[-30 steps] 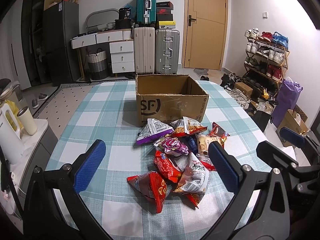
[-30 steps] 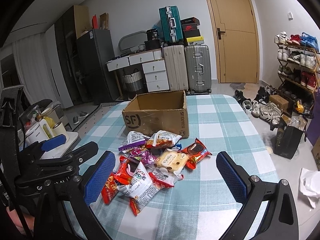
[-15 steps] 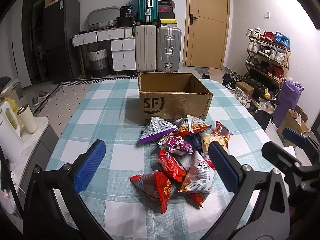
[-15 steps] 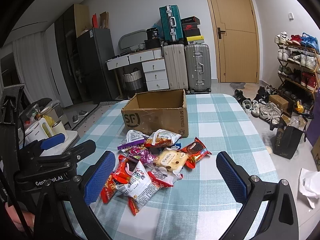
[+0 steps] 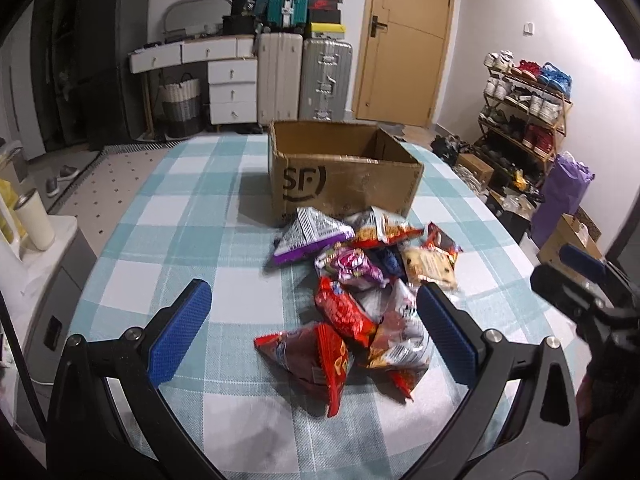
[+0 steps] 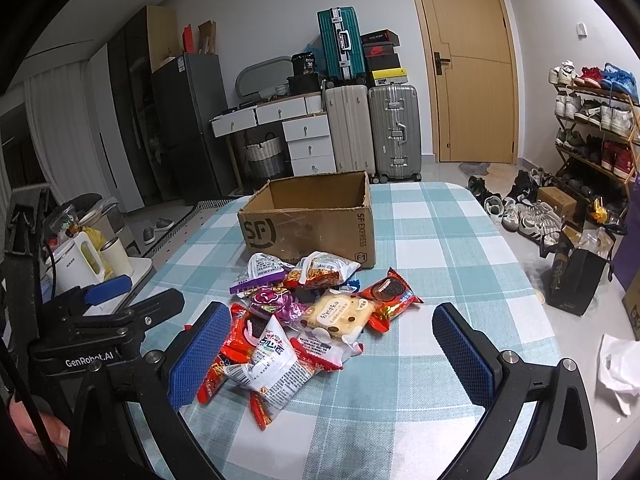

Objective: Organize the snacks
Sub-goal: 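Lower the left tool onto the red chip bag and close it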

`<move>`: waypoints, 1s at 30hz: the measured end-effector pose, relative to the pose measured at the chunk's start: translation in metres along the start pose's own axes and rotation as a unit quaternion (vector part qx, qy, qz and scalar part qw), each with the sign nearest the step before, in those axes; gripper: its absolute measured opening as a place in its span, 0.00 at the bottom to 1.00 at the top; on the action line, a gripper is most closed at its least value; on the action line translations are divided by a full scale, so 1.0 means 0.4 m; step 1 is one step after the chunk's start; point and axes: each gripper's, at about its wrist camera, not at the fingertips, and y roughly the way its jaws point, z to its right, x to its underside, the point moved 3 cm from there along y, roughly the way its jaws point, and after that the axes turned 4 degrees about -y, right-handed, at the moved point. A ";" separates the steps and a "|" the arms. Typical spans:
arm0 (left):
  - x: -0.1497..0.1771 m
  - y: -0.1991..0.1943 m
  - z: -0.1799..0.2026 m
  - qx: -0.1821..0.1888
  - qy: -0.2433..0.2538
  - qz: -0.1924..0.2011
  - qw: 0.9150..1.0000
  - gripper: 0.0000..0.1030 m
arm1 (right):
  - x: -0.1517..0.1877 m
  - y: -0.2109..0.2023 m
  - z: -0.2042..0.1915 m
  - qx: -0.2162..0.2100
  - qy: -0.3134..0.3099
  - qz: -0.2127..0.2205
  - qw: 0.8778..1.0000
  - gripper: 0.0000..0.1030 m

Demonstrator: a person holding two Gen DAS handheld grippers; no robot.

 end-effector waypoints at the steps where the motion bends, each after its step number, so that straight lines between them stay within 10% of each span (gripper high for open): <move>1: 0.008 0.005 -0.007 0.005 0.000 -0.003 1.000 0.99 | 0.002 0.004 0.003 0.000 0.001 -0.002 1.000 1.00; 30: 0.113 0.221 -0.091 0.043 -0.021 -0.093 0.995 0.99 | 0.066 0.122 0.046 -0.008 0.028 -0.039 0.999 1.00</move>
